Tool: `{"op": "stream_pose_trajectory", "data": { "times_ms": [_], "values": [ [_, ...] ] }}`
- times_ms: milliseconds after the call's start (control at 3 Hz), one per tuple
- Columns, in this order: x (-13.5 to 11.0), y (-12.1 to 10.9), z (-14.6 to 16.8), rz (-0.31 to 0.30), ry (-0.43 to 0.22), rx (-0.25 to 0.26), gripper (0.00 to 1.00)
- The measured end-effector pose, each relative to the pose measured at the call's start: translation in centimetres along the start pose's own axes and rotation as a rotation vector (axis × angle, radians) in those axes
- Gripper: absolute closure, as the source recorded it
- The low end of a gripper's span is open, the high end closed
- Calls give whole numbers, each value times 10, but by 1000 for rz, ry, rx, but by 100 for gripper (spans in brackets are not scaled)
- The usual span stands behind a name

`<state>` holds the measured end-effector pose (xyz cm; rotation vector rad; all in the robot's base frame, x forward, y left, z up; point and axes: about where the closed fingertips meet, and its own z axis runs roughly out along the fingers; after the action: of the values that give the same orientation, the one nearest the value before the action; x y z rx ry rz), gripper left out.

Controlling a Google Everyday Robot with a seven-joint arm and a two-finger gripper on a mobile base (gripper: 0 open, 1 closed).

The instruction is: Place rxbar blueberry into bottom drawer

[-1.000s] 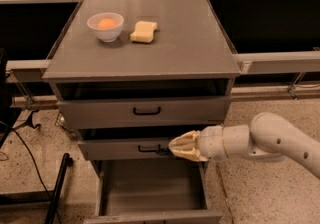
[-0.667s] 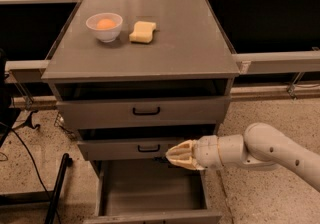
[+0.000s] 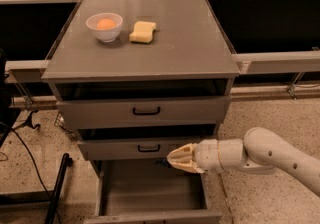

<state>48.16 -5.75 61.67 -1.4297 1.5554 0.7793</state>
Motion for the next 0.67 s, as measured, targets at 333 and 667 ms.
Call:
{"op": "stream_pose_trajectory", "data": {
  "times_ms": [333,667],
  "values": [
    [29,1,9,5,-16,6,100],
    [58,-3,25,-19,-55,9,100]
  ]
}}
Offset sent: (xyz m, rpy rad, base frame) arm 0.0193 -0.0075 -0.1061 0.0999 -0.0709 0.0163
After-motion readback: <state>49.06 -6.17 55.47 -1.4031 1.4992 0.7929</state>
